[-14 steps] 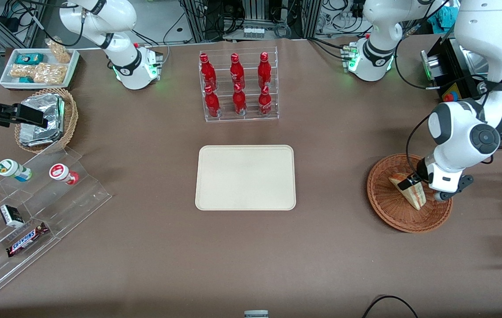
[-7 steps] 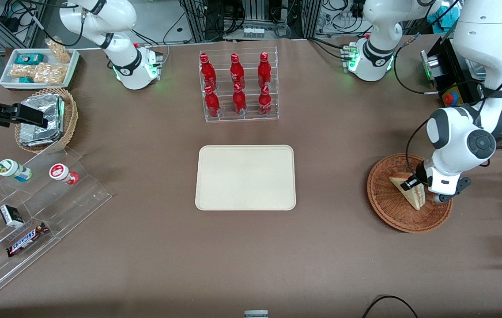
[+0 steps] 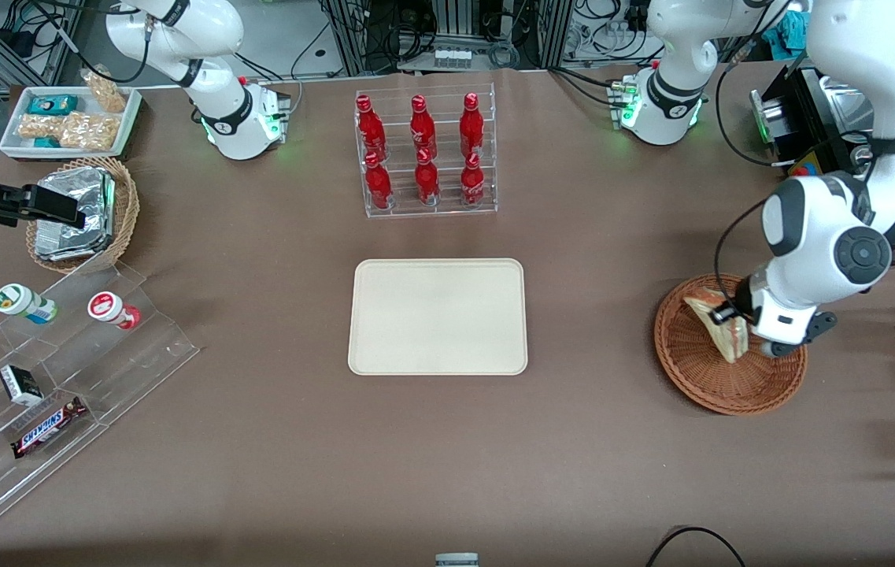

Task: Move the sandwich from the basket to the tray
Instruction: 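Lift the sandwich and carry it with the left gripper over the tray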

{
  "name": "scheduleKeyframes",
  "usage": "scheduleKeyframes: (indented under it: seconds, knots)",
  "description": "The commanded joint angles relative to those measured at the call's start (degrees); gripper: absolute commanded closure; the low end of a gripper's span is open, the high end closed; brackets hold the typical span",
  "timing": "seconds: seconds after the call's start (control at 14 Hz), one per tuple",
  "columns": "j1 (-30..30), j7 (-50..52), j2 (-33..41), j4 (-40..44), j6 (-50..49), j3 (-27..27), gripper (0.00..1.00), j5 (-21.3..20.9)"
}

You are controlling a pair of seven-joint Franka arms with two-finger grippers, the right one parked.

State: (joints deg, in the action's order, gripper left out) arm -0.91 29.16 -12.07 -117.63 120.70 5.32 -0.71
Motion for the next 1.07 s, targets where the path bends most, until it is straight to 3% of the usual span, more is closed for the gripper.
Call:
scheduleKeyframes:
  seconds: [0.0, 0.57, 1.0]
  knots:
    - [6.3, 0.7, 2.7, 3.5, -9.2, -0.4, 0.85, -0.5]
    - [30.8, 13.3, -6.8, 11.5, -9.9, -0.4, 0.82, -0.3]
    - [44.1, 26.5, -20.7, 22.3, 2.6, -0.3, 0.79, -0.1]
